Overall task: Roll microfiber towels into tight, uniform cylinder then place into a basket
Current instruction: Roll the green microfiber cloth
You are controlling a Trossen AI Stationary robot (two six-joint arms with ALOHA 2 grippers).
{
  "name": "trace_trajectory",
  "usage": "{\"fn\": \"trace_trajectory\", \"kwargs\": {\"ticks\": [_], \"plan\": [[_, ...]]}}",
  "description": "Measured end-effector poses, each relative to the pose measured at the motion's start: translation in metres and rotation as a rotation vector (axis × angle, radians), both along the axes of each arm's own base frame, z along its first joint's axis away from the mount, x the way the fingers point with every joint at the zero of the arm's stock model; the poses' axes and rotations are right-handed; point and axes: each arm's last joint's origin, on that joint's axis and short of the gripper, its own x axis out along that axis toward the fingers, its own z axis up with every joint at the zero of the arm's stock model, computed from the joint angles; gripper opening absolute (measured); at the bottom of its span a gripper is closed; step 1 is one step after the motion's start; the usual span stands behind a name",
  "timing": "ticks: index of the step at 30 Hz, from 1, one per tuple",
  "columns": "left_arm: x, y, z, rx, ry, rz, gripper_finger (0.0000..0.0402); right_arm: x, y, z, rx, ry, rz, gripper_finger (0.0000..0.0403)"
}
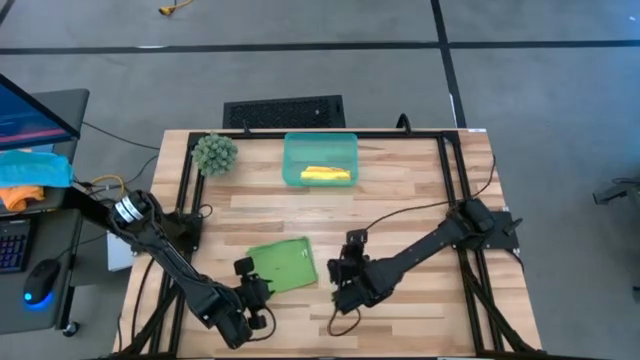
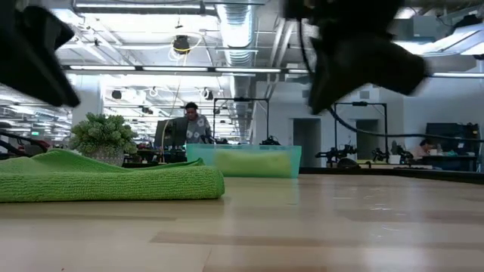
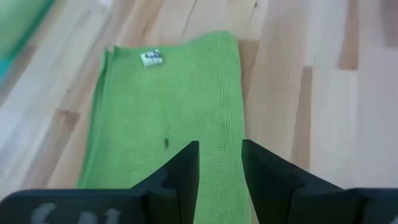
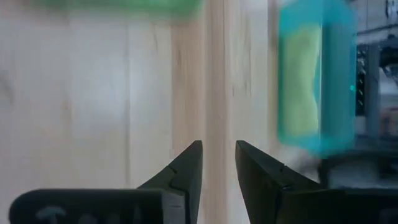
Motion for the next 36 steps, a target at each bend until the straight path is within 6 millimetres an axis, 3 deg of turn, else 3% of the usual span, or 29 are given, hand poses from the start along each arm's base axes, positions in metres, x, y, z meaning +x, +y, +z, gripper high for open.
{"fn": "trace_trajectory", "kwargs": {"ticks": [6, 13, 23, 30, 36], "plan": [[0.0, 0.0, 0.024, -0.003, -0.068, -0.086, 0.0114, -0.026, -0.004, 0.001, 0.02, -0.015, -0.027, 0.0118], [-0.004, 0.004, 0.038, 0.033, -0.085, -0.136, 0.0114, -0.049, -0.011, 0.019, 0.101, -0.189, -0.054, 0.0118], [-0.005, 0.005, 0.037, 0.041, -0.071, -0.133, 0.0114, -0.086, -0.026, 0.03, 0.159, -0.401, -0.082, 0.0118], [-0.007, 0.007, 0.034, 0.045, -0.056, -0.132, 0.0114, -0.095, -0.031, 0.037, 0.209, -0.54, -0.104, 0.0118], [-0.012, 0.012, 0.019, -0.005, -0.053, -0.094, 0.0114, -0.093, -0.025, 0.039, 0.263, -0.579, -0.067, 0.0118]]}}
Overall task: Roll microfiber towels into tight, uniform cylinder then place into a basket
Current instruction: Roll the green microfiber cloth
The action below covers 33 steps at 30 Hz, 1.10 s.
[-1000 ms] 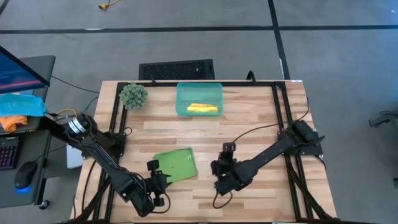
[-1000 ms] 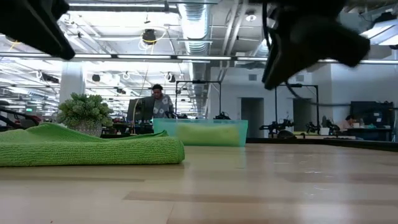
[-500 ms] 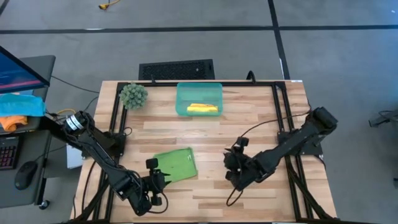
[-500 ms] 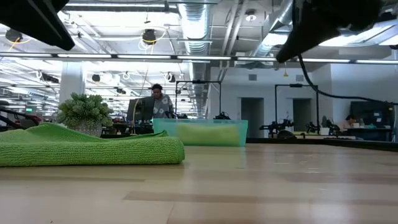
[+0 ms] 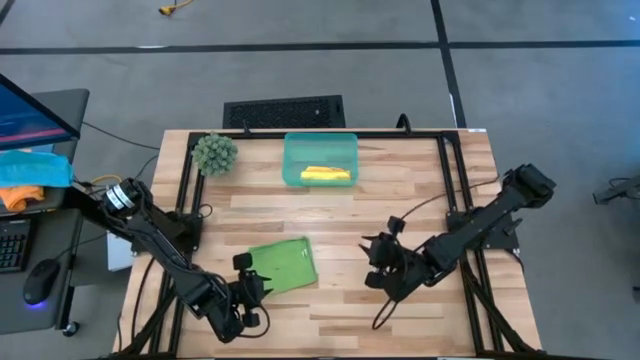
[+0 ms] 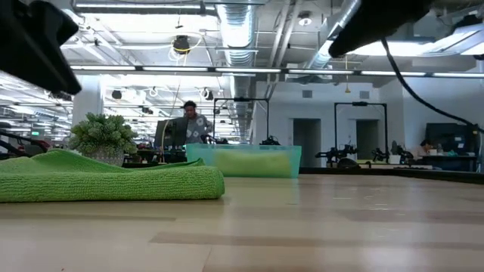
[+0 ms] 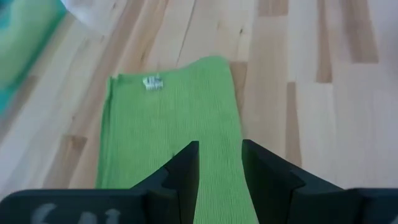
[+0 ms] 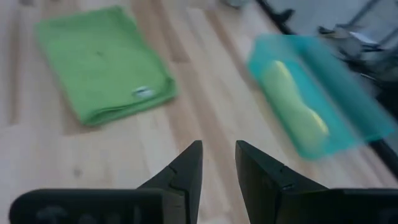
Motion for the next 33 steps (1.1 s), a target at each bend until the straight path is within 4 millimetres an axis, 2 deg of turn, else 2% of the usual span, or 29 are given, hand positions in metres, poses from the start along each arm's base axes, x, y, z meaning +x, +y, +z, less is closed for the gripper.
{"fn": "trace_trajectory", "kwargs": {"ticks": [4, 12, 22, 27, 33], "plan": [[-0.001, 0.001, -0.007, -0.034, 0.01, -0.007, 0.0114, 0.008, 0.008, 0.004, 0.066, -0.003, 0.129, 0.0118], [0.002, -0.004, -0.005, -0.029, -0.01, -0.074, 0.0114, 0.02, 0.019, 0.016, 0.118, -0.079, 0.347, 0.0118], [0.002, -0.005, -0.006, -0.07, 0.017, -0.089, 0.0114, 0.025, 0.026, 0.023, 0.194, -0.136, 0.461, 0.0118], [0.002, -0.006, -0.006, -0.091, 0.041, -0.105, 0.0121, 0.033, 0.035, 0.004, 0.171, -0.073, 0.518, 0.0119], [0.002, -0.006, -0.006, -0.109, 0.046, -0.105, 0.0167, 0.052, 0.046, -0.021, 0.099, -0.096, 0.581, 0.0131]]}}
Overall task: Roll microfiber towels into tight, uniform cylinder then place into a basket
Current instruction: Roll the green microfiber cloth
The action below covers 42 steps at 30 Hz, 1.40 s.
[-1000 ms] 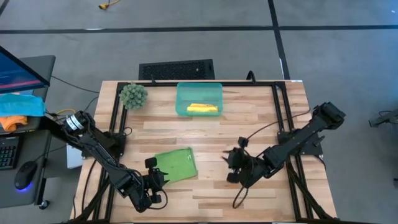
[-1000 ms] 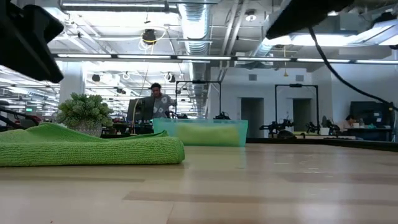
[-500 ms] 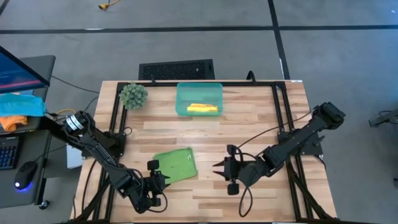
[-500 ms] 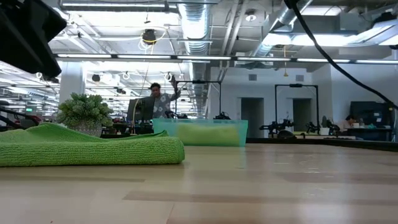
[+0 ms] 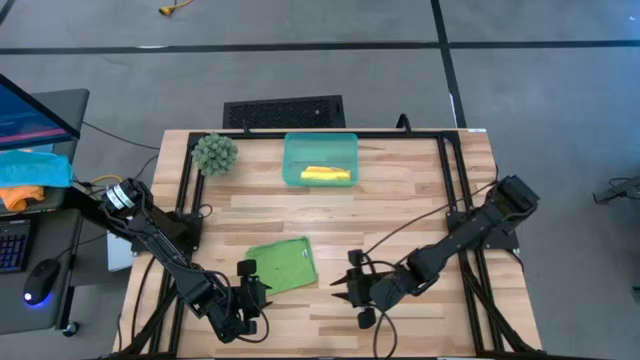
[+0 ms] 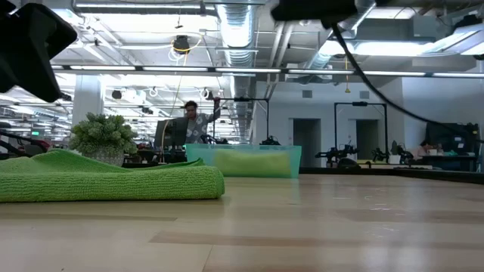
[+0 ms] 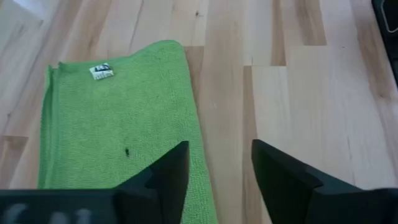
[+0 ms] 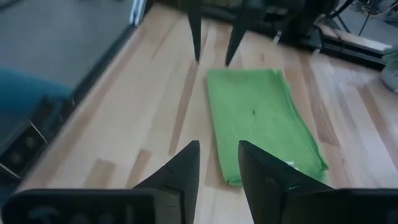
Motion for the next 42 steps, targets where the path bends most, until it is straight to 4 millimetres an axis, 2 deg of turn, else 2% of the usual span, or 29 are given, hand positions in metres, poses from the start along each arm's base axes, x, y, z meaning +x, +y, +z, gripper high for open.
{"fn": "trace_trajectory", "kwargs": {"ticks": [7, 13, 17, 23, 34, 42], "plan": [[0.0, -0.001, -0.001, -0.048, 0.026, 0.003, 0.0222, 0.012, 0.002, -0.023, -0.037, 0.01, 0.003, 0.0167], [0.0, -0.002, -0.002, -0.045, 0.025, 0.006, 0.022, 0.024, -0.001, -0.031, -0.05, 0.024, -0.017, 0.021], [0.001, -0.005, -0.014, -0.029, 0.051, 0.019, 0.021, 0.036, -0.007, -0.042, -0.057, 0.038, -0.042, 0.023], [0.002, -0.009, -0.034, -0.015, 0.11, 0.027, 0.0199, 0.052, -0.01, -0.06, -0.104, 0.056, -0.019, 0.0229], [-0.007, -0.013, -0.033, -0.022, 0.186, 0.008, 0.0197, 0.073, -0.011, -0.08, -0.13, 0.094, 0.002, 0.0225], [-0.008, -0.012, -0.026, 0.025, 0.214, 0.017, 0.0197, 0.081, -0.024, -0.078, -0.108, 0.099, -0.007, 0.0223]]}}
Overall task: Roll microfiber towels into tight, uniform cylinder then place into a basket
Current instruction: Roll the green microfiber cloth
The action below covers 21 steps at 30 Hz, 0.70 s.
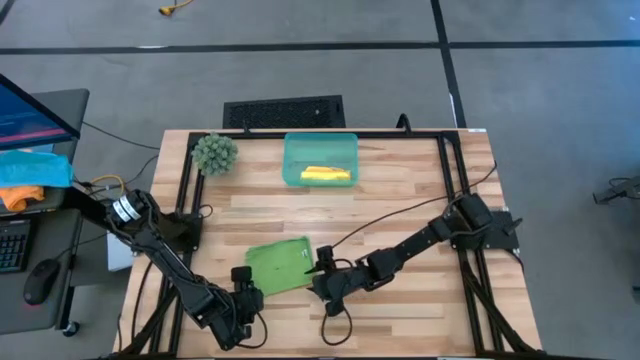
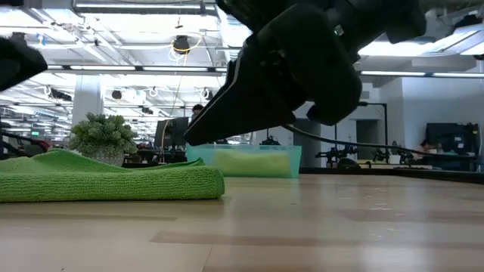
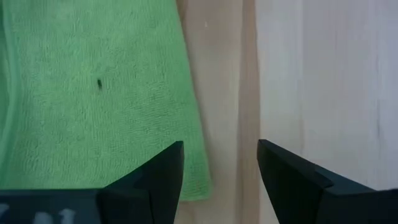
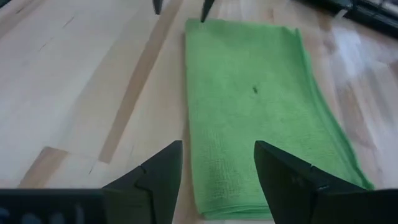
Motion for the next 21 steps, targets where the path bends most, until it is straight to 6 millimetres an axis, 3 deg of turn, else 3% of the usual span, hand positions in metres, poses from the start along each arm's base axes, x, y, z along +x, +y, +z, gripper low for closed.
{"fn": "trace_trajectory", "kwargs": {"ticks": [12, 21], "plan": [[-0.002, 0.004, -0.028, 0.074, 0.047, 0.069, 0.0196, 0.004, -0.007, -0.03, -0.005, 0.076, 0.011, 0.0222], [-0.003, 0.005, -0.035, 0.101, 0.043, 0.119, 0.0196, 0.008, -0.019, -0.028, 0.009, 0.088, -0.042, 0.0222]]}}
